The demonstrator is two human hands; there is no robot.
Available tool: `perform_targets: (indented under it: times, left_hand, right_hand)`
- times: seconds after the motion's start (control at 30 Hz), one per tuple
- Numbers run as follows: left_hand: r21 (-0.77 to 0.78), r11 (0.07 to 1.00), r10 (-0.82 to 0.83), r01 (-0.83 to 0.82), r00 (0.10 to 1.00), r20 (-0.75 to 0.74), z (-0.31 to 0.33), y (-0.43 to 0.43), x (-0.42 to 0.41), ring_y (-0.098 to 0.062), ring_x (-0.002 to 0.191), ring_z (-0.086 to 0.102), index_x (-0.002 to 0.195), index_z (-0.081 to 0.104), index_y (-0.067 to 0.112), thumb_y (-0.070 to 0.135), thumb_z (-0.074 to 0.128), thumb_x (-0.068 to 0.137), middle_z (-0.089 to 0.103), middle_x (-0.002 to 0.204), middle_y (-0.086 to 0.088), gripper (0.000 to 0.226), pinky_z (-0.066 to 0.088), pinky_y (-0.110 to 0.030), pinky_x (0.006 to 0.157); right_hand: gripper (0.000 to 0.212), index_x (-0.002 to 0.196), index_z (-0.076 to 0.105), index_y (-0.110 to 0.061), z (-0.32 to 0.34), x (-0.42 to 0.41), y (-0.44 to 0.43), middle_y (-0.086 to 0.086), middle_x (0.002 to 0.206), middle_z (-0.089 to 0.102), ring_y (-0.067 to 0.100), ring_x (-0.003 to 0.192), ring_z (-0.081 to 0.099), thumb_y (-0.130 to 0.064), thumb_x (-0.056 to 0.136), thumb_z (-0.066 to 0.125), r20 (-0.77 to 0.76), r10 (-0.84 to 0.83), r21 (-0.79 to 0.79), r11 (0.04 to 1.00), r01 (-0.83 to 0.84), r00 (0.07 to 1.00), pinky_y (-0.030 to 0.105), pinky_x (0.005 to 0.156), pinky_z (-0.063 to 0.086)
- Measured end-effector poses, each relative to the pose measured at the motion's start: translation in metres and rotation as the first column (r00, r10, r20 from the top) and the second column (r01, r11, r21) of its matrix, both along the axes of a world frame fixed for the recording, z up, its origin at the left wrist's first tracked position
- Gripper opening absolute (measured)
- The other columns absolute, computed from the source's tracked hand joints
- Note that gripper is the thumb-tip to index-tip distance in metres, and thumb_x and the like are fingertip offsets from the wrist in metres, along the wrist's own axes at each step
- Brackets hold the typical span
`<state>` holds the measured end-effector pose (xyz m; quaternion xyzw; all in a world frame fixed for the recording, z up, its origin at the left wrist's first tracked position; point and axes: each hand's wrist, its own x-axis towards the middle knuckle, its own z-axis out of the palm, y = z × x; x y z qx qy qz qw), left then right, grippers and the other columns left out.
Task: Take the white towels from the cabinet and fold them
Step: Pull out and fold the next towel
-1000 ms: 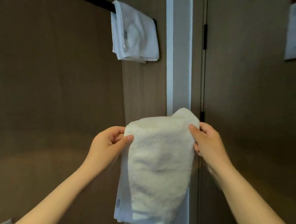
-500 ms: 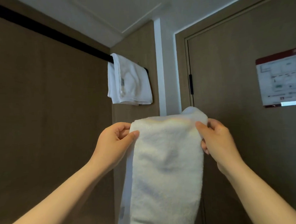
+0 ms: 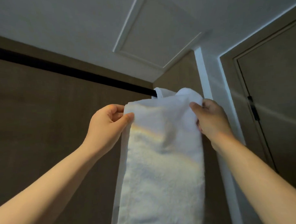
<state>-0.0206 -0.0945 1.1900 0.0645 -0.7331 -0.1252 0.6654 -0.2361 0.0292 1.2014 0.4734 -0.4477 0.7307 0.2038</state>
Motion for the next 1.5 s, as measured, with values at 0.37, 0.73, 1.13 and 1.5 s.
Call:
perform_targets:
  times: [0.37,0.73,1.13,1.5]
  left_hand:
    - [-0.098,0.932,0.324,-0.348,0.925,-0.198,0.045,0.015,0.011,-0.001,0.07,0.068,0.102,0.068,0.021,0.027,0.069,0.088,0.073,0.085,0.01,0.015,0.051,-0.013,0.061]
    - [-0.134,0.919,0.333,-0.372,0.911,-0.245,0.093,0.014,-0.003,-0.01,0.074,0.07,0.109,0.066,0.012,0.016,0.068,0.089,0.075,0.089,0.002,0.021,0.055,-0.024,0.062]
    - [-0.099,0.894,0.405,-0.437,0.883,-0.237,0.156,-0.029,0.007,-0.013,0.066,0.063,0.126,0.051,0.016,0.016,0.07,0.087,0.07,0.099,-0.005,0.044,0.042,-0.017,0.036]
    - [-0.086,0.724,0.654,-0.685,0.72,-0.23,0.181,-0.049,0.002,-0.013,0.058,0.055,0.094,0.053,0.015,0.026,0.074,0.083,0.054,0.081,0.004,0.026,0.043,-0.027,0.05]
  right_hand:
    - [0.037,0.098,0.059,-0.003,0.067,-0.02,-0.068,0.022,0.094,0.065,0.024,0.074,0.058,-0.04,0.091,0.059,-0.234,0.321,-0.113,0.929,-0.354,0.918,0.036,0.066,0.044]
    - [0.046,0.096,0.065,-0.008,0.115,-0.034,-0.112,0.005,0.089,0.071,0.022,0.08,0.064,-0.049,0.076,0.061,-0.273,0.456,-0.12,0.857,-0.501,0.847,0.035,0.071,0.046]
    - [0.018,0.075,0.067,-0.006,0.187,-0.018,-0.152,0.011,0.074,0.063,0.023,0.071,0.058,-0.021,0.086,0.067,-0.258,0.323,-0.196,0.906,-0.376,0.911,0.032,0.063,0.04]
    - [0.032,0.102,0.068,-0.015,0.188,-0.017,-0.171,0.008,0.115,0.068,0.027,0.11,0.063,-0.032,0.077,0.077,-0.16,-0.177,-0.051,0.984,0.171,0.971,0.031,0.083,0.047]
